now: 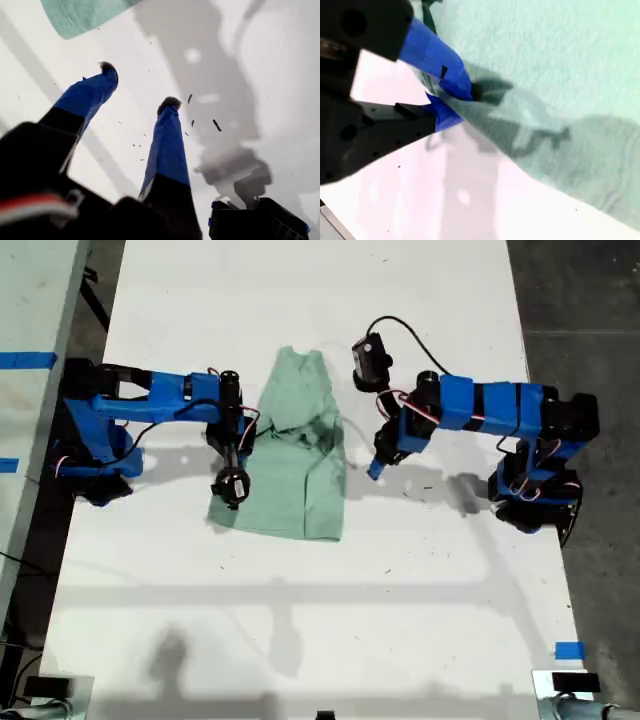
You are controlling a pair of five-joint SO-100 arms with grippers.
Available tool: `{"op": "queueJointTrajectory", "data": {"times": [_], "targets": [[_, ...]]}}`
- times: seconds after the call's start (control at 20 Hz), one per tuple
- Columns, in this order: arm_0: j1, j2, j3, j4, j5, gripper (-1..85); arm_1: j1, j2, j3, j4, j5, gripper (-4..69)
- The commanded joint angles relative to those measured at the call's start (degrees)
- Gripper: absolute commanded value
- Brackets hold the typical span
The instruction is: Fold tshirt
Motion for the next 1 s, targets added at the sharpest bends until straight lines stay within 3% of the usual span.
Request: {"op": "queueJointTrajectory", "data": {"times": [0.0, 0.3, 0.4, 0.65, 0.9, 0.95], "targets": [[-0.2, 5.9, -3.0, 2.9, 1.9, 0.1, -1.2, 4.5, 0.1, -1.8, -0.1, 20.8], [0.4, 9.3, -9.7, 7.6, 5.4, 0.1, -1.6, 5.7, 1.4, -2.1, 0.5, 20.7], [0.9, 6.2, -11.3, 5.3, 5.6, 0.1, -1.7, 6.1, 2.0, -2.7, 0.7, 20.7], [2.8, -20.3, -42.5, 9.5, 5.0, 0.1, -2.3, 6.2, 2.1, -3.3, 1.3, 20.7], [1.1, -25.4, -45.1, 3.4, 0.7, 0.6, -2.7, 7.6, 4.5, -4.1, 2.2, 20.6], [1.0, -26.3, -45.1, 3.4, 0.0, 5.9, -2.7, 7.8, 4.5, -4.2, 2.2, 20.6]]}}
